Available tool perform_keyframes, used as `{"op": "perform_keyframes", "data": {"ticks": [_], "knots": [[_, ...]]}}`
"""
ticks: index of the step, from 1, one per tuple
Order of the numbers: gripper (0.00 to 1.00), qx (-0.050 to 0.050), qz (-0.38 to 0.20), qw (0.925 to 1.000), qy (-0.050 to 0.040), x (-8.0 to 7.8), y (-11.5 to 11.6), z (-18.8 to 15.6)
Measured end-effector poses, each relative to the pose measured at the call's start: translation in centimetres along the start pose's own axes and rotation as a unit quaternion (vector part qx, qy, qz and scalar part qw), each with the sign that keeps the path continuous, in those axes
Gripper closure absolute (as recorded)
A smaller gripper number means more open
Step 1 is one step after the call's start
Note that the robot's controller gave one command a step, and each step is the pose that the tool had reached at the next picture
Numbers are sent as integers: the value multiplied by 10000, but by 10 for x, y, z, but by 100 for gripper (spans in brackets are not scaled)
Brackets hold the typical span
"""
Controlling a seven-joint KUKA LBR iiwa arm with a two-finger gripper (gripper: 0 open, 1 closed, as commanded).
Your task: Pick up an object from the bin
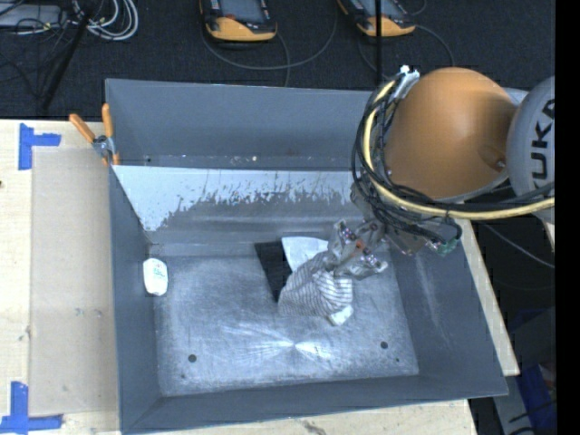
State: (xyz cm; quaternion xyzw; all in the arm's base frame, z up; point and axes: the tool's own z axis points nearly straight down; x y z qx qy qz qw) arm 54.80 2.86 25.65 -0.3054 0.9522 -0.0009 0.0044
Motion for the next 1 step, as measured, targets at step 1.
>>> {"op": "perform_keyframes", "data": {"ticks": [1], "knots": [[100, -23, 1, 10000, 31, 1, 1, 5]]}}
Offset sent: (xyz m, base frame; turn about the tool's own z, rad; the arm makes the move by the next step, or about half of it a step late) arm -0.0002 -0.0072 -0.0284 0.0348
